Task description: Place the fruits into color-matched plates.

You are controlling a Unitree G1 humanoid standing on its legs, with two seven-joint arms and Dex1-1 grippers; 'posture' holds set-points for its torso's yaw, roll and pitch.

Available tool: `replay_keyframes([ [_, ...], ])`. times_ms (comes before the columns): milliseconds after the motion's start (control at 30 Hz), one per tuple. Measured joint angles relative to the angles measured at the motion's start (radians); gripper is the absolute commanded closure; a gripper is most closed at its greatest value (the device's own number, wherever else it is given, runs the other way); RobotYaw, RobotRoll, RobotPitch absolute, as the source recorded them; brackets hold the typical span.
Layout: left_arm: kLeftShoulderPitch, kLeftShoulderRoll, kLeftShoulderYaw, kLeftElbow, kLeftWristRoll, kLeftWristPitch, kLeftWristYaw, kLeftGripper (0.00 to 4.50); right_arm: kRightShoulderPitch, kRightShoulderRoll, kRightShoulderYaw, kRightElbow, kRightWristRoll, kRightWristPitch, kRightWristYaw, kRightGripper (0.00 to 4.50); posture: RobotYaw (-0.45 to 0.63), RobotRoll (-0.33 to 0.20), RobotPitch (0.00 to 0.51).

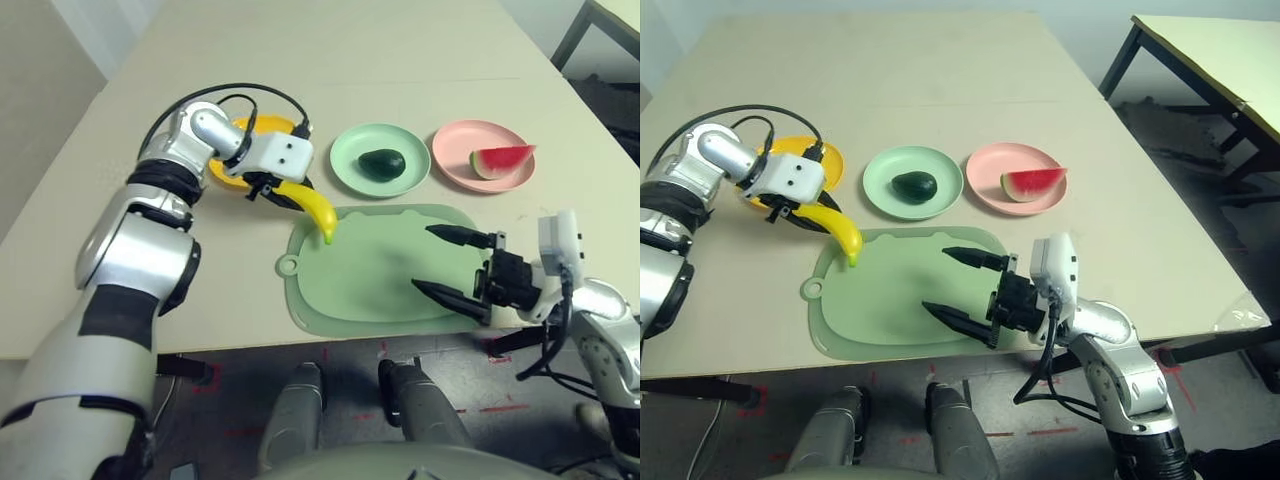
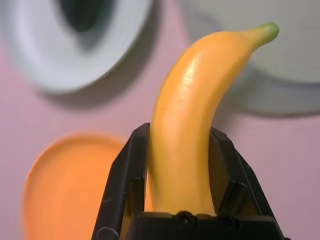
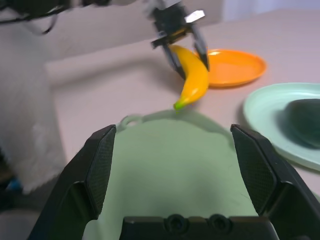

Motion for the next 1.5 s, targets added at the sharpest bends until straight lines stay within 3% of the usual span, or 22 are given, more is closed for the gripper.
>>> replay_keyframes([
  [267, 0.001, 0.009, 0.056, 0.03, 0.062, 0.121, 0.278, 2.79, 0.023, 0.089, 0.021, -0.039, -0.033, 0.01, -0.154, 0.0, -0.14, 0.0, 0.186],
  [467, 0.064, 0.001, 0.094, 0.049, 0.083, 0.196, 0.427, 2.79, 0.06, 0.105, 0.049, -0.06, -0.046, 0.007, -0.177, 0.0, -0.16, 0.0, 0.187],
  [1133, 0.139, -0.012, 0.164, 0.054, 0.124, 0.268, 0.556, 2.79, 0.076, 0.096, 0.035, -0.062, -0.032, 0.007, -0.195, 0.0, -0.16, 0.0, 0.18],
  [1400, 0.141, -0.009, 0.17, 0.054, 0.145, 0.282, 0.573, 0.04, 0.074, 0.087, 0.031, -0.062, -0.027, 0.007, -0.193, 0.0, -0.16, 0.0, 0.175],
  [1500, 0.141, -0.008, 0.17, 0.054, 0.147, 0.282, 0.573, 0.01, 0.074, 0.086, 0.029, -0.061, -0.026, 0.007, -0.193, 0.0, -0.16, 0.0, 0.174],
])
